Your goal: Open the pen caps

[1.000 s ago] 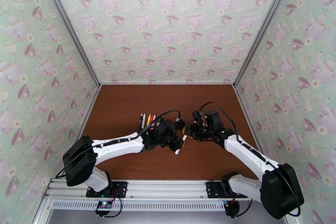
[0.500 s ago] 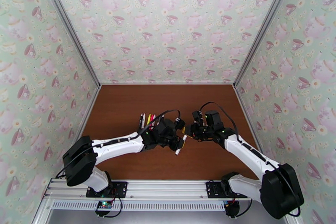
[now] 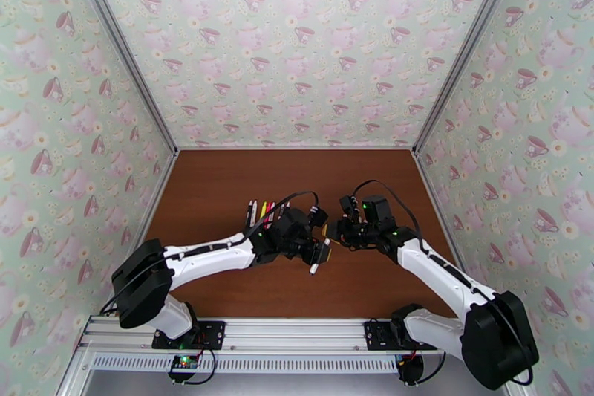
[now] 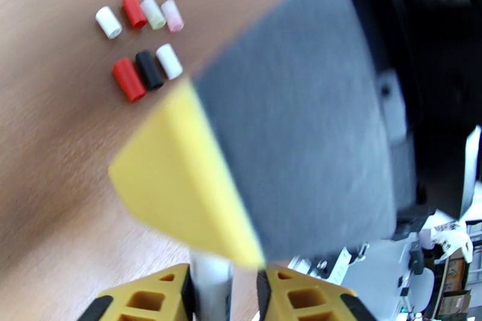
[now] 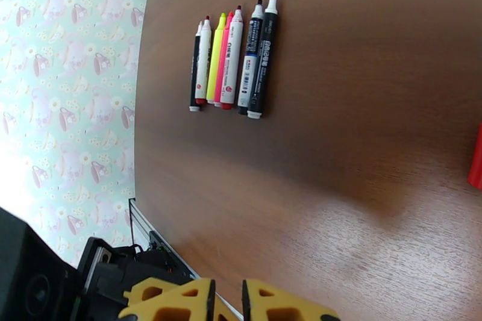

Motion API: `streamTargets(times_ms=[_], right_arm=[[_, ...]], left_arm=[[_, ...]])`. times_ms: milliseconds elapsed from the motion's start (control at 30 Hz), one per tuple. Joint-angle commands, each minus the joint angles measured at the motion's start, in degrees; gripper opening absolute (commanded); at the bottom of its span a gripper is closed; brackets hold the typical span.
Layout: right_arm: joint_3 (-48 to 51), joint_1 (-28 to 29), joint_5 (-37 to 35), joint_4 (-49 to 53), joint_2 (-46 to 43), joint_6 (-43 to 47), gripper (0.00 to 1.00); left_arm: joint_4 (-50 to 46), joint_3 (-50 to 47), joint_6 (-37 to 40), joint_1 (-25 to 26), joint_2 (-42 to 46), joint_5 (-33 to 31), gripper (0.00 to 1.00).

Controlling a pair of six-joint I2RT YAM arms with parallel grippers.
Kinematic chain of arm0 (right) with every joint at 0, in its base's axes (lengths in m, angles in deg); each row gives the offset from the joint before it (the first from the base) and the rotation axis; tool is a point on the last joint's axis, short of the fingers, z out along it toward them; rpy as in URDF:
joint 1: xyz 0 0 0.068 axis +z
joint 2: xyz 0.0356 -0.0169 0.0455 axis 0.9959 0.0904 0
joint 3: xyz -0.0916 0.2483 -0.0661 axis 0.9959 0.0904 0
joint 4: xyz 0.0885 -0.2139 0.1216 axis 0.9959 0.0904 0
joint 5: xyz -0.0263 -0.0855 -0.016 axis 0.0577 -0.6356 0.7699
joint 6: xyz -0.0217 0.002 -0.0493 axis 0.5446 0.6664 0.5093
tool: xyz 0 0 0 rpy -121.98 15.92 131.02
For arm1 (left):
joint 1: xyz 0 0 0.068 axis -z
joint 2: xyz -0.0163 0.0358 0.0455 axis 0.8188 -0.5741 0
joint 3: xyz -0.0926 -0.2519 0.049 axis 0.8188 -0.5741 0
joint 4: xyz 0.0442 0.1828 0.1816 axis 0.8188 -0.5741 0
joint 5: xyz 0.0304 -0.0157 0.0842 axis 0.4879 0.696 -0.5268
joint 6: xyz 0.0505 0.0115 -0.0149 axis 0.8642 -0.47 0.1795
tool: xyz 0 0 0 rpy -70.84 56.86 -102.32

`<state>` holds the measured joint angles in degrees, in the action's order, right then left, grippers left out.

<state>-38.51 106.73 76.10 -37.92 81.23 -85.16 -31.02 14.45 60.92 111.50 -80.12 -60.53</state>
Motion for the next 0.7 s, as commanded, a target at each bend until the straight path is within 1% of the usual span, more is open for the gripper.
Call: streamTargets(times_ms=[0, 100, 200, 367, 467, 533, 667], right_arm=[[-1.5, 0.5, 0.5, 0.0, -1.6, -0.4, 0.09], [-1.4, 0.5, 0.8, -0.3, -2.1, -0.9, 0.09], [-1.4, 0.6, 1.2, -0.9, -2.4, -1.4, 0.09], [-1.4, 0.6, 0.6, -1.2, -2.5, -2.3, 0.08], [-1.4, 0.5, -0.5, -1.3, -2.5, -3.0, 0.08], [-1.5, 0.6, -2.1, -0.7, -2.6, -3.7, 0.07], [-2.0, 0.6, -7.4, 1.6, -3.3, -5.5, 0.04]], left_arm=[[4.0, 0.4, -1.1, -0.5, -0.9, 1.8, 0.37], [3.7, 0.9, -0.9, -0.5, -1.6, 1.9, 0.38], [3.5, 1.2, -0.9, -0.5, -2.3, 2.4, 0.38], [2.0, 1.5, -0.2, -0.4, -2.7, 1.8, 0.22], [-0.6, 2.2, 1.0, 0.2, -2.2, -1.1, 0.14], [-2.7, 3.0, 2.2, 0.8, -1.8, -2.4, 0.10], [-9.1, 5.3, 4.7, 3.6, -1.8, -12.4, 0.06]])
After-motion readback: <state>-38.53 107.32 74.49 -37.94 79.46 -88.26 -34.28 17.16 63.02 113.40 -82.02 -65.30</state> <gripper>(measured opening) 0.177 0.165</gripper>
